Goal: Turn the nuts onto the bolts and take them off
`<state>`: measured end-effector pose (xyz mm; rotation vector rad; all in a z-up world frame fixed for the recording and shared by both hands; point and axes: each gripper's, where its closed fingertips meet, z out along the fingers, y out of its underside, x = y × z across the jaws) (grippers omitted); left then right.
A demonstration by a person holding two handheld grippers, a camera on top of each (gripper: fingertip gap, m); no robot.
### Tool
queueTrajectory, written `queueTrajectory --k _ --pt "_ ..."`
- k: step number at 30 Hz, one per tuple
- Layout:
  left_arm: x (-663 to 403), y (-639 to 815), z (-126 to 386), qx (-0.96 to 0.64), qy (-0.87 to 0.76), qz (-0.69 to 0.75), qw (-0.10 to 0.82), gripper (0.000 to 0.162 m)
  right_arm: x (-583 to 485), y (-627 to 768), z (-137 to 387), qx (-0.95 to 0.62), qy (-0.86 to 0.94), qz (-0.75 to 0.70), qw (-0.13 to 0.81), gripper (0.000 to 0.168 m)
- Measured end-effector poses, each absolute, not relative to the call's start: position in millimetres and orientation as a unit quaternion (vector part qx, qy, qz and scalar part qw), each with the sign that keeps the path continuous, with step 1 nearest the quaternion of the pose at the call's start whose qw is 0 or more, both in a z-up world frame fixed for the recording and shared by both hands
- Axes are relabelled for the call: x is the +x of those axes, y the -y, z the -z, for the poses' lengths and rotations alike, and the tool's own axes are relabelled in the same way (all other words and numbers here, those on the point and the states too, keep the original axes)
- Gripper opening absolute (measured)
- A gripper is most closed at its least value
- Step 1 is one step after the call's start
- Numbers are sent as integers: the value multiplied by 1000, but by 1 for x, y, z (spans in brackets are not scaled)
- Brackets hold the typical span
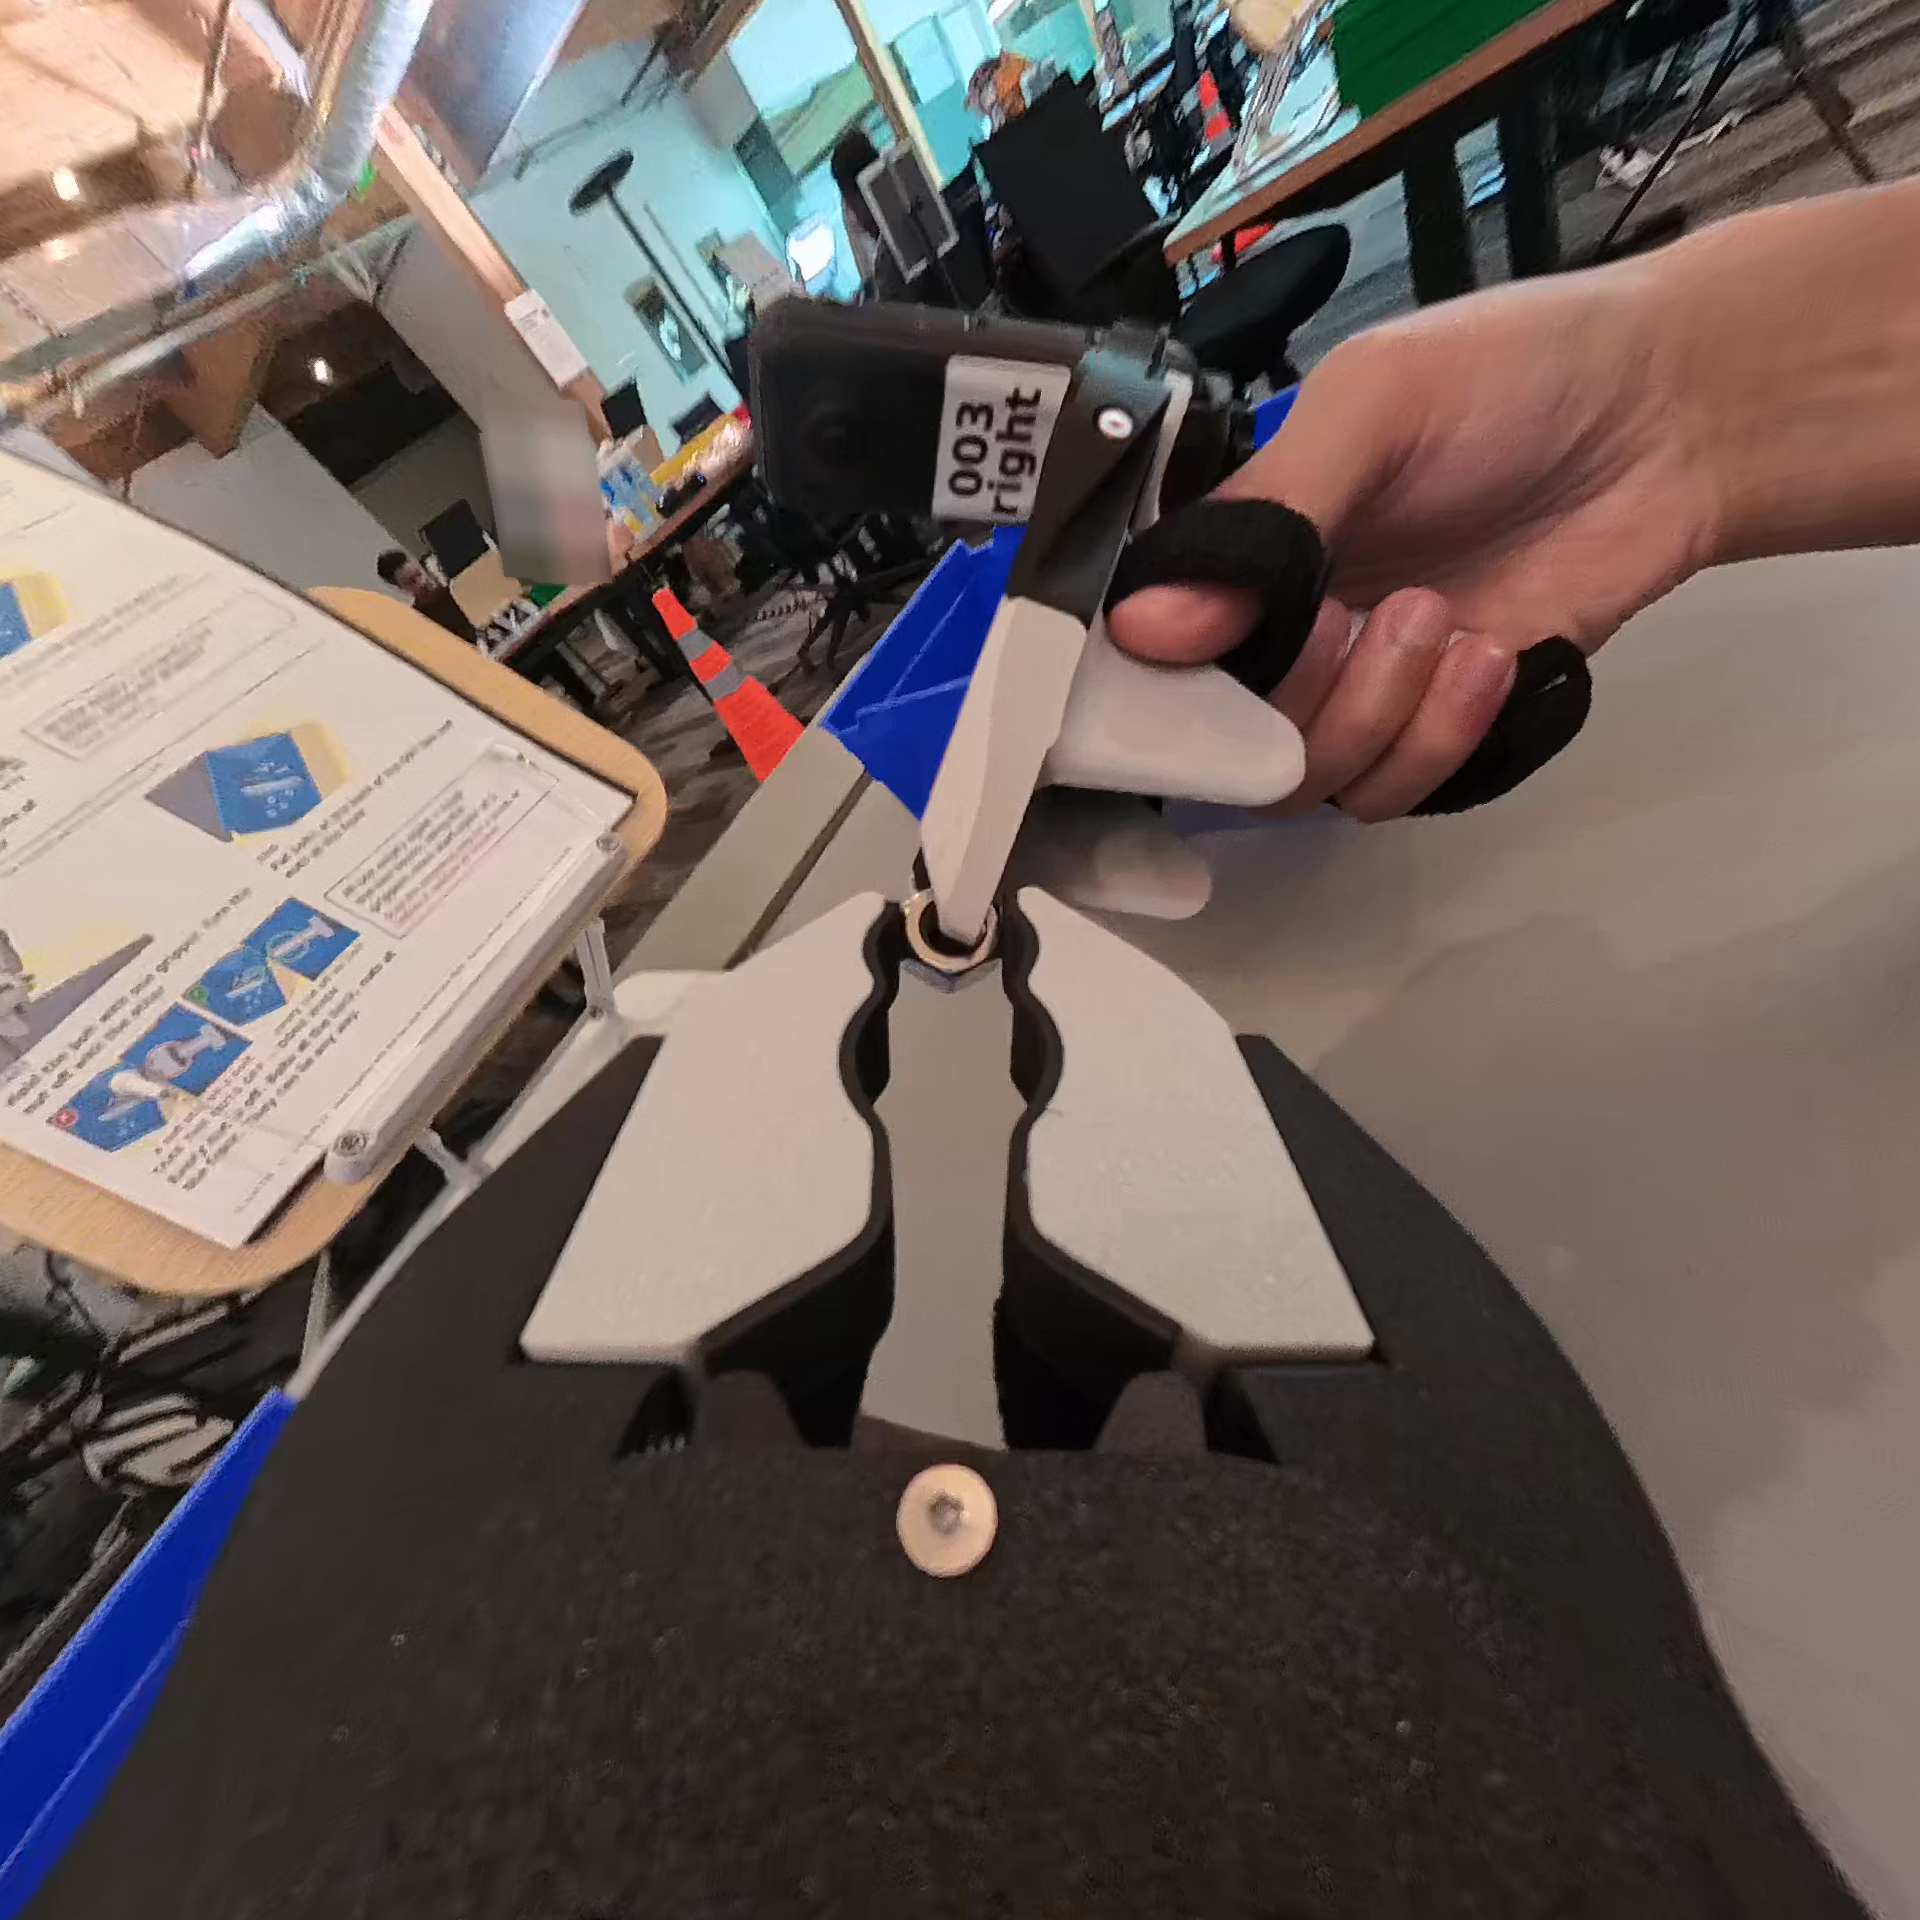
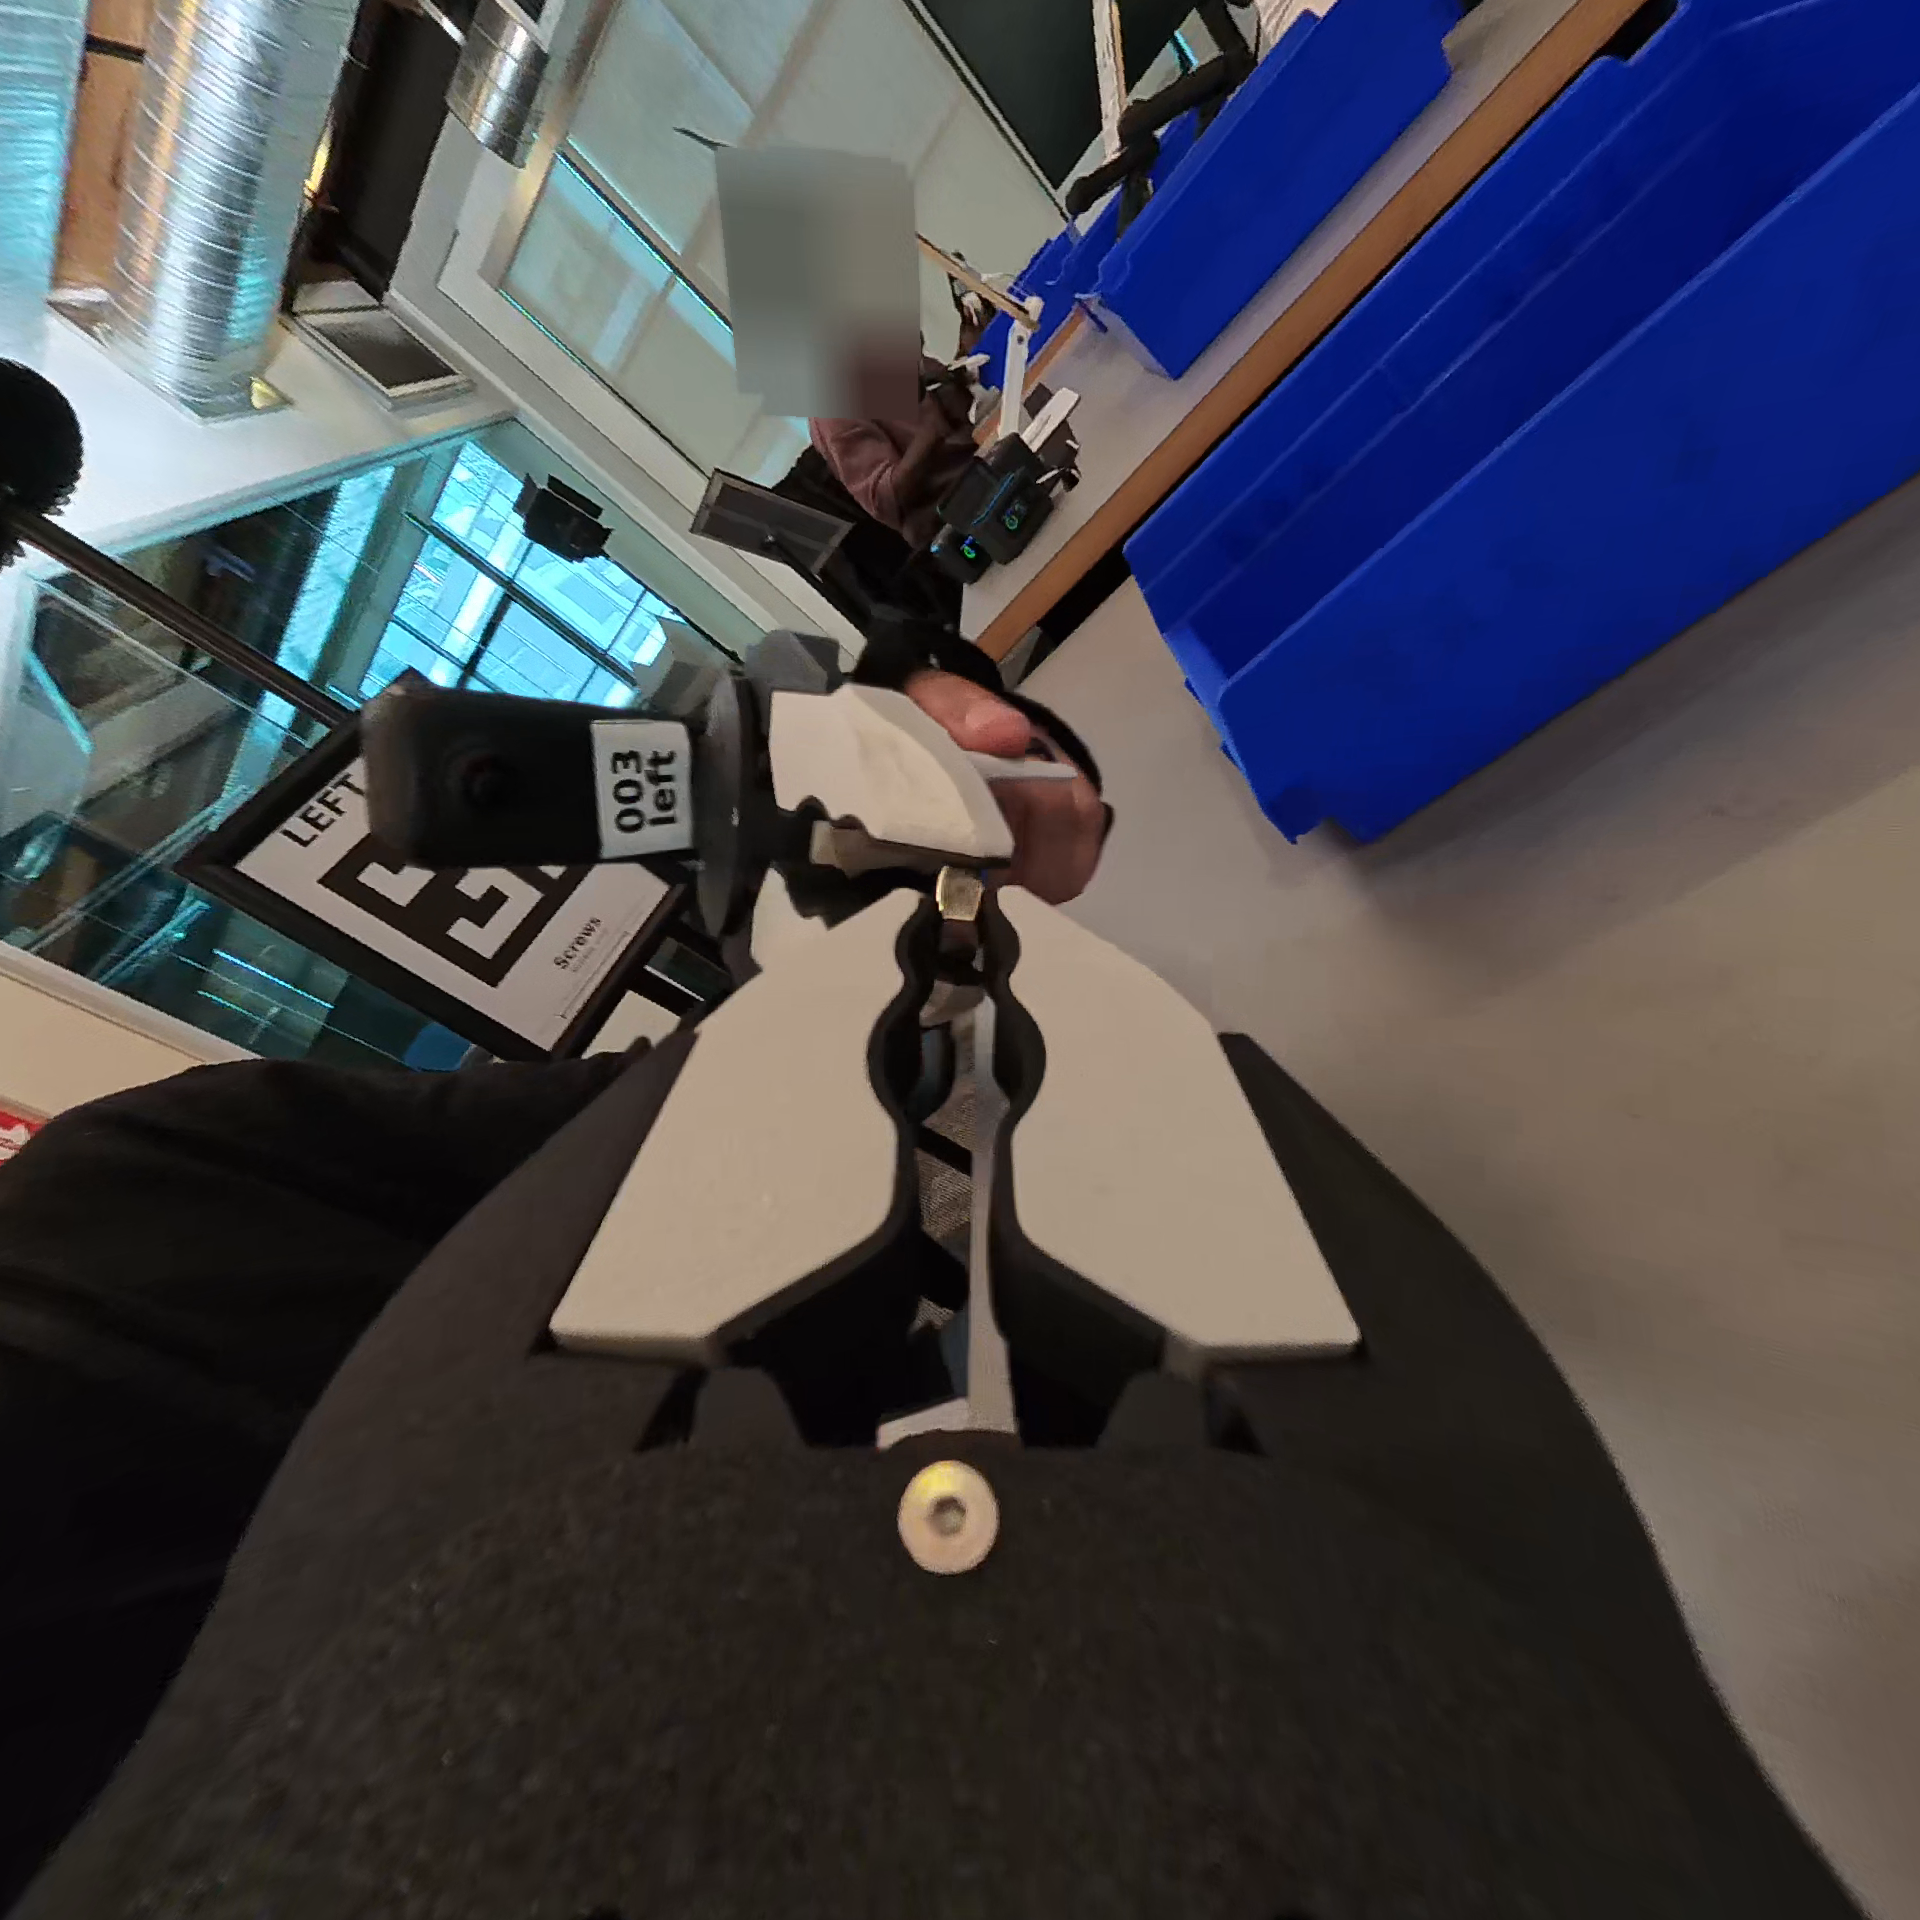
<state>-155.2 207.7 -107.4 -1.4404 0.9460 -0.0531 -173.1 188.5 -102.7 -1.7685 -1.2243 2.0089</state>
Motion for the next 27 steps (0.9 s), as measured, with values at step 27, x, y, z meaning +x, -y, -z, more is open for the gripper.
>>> queueTrajectory --k 27 --pt "-146 -165 203 -863 -192 229 408 56 135 -405 238 -900 409 -54 138 9"
